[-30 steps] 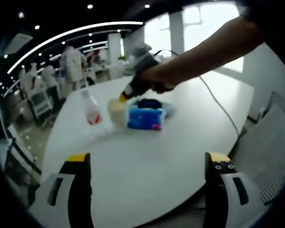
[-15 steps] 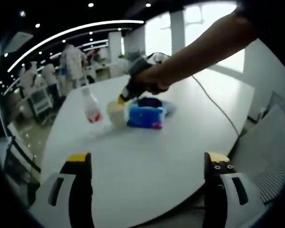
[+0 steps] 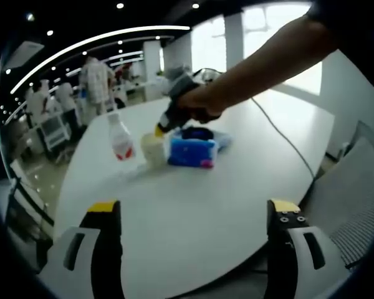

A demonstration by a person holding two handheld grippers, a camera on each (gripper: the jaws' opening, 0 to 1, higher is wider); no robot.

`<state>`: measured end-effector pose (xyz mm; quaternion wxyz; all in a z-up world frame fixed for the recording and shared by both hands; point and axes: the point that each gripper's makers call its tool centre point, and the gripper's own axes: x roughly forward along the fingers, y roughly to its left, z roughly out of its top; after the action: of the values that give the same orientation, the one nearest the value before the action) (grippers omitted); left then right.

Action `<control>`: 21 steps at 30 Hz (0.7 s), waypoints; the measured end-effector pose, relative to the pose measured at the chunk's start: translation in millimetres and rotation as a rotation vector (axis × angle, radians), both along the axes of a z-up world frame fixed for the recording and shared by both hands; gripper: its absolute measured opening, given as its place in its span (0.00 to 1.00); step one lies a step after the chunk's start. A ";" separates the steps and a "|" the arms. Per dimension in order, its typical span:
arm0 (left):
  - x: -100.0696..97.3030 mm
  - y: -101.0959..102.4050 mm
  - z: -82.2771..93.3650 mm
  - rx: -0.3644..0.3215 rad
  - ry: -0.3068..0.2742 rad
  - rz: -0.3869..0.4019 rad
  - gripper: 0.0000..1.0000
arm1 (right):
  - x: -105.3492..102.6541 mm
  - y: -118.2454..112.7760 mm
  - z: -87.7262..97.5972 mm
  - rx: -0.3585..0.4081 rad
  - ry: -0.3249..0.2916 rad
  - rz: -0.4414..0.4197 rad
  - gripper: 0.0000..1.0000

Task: Arrange the tabletop items into an orderly group along one side of the table until the central work area is clear of visible clutter.

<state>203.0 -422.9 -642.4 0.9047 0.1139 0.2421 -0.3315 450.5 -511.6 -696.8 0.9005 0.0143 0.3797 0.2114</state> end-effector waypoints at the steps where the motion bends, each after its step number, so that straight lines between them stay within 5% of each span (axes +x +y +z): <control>1: -0.2 -0.1 0.1 0.000 -0.001 0.000 0.93 | -0.2 -0.2 0.1 -0.004 -0.003 0.001 0.00; 21: -1.0 0.5 -0.7 0.003 0.003 0.003 0.92 | 6.0 -5.4 5.4 -0.039 -0.053 0.004 0.07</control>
<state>202.0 -422.4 -643.1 0.9046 0.1145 0.2444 -0.3298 456.5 -517.0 -691.3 0.9099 -0.0093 0.3600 0.2060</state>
